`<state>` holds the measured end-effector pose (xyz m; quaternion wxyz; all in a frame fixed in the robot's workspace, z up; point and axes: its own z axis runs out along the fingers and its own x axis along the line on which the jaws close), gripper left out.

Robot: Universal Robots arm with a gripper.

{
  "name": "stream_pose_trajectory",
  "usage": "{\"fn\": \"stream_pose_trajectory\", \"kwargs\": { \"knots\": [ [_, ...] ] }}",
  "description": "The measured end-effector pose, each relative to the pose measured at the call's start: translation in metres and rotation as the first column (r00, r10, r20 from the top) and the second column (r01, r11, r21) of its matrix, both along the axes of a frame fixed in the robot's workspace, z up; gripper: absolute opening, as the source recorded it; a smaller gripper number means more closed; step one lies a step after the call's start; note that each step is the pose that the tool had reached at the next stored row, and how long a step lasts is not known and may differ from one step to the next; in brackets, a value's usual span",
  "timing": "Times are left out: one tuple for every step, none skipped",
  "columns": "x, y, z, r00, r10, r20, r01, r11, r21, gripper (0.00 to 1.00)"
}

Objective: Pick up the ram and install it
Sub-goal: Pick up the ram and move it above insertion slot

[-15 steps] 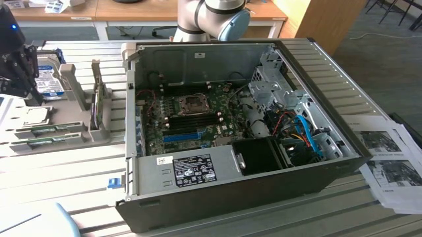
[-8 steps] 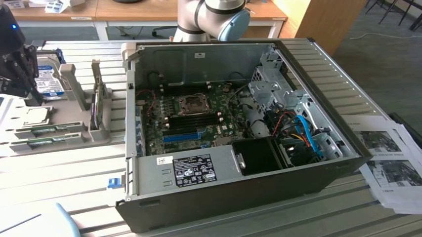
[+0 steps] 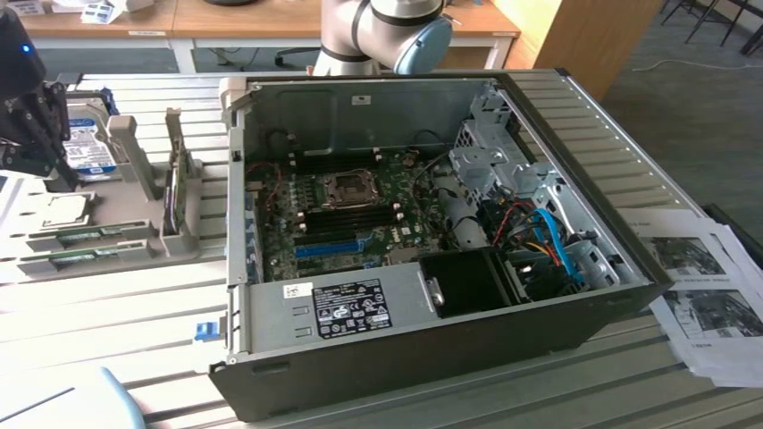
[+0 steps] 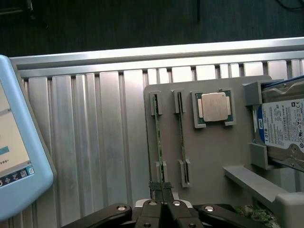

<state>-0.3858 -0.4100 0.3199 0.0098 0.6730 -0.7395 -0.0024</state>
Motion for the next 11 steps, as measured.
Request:
{"fn": "stream_pose_trajectory", "kwargs": {
  "knots": [
    [0.0004,-0.0001,0.0002,1.0000,0.000,-0.0032,0.000,1.0000,-0.0002,0.09],
    [0.0010,-0.0001,0.0002,1.0000,0.000,-0.0070,0.000,1.0000,-0.0003,0.09],
    [0.0016,-0.0001,0.0002,0.9999,0.000,-0.0107,0.000,1.0000,-0.0001,0.09],
    [0.0016,-0.0001,0.0002,0.9999,0.000,-0.0121,0.000,1.0000,0.0007,0.09],
    [0.0016,-0.0001,0.0002,0.9999,0.000,-0.0122,0.000,1.0000,0.0010,0.09],
    [0.0017,-0.0001,0.0002,0.9999,0.000,-0.0122,0.000,1.0000,0.0012,0.09],
    [0.0017,-0.0001,0.0002,0.9999,0.000,-0.0122,0.000,1.0000,0.0014,0.09],
    [0.0018,-0.0001,0.0002,0.9999,0.000,-0.0122,0.000,1.0000,0.0014,0.09],
    [0.0017,-0.0001,0.0002,0.9999,0.000,-0.0122,0.000,1.0000,0.0014,0.09],
    [0.0017,-0.0001,0.0002,0.9999,0.000,-0.0122,0.000,1.0000,0.0014,0.09],
    [0.0017,-0.0001,0.0002,0.9999,0.000,-0.0123,0.000,1.0000,0.0014,0.09]
  ]
}}
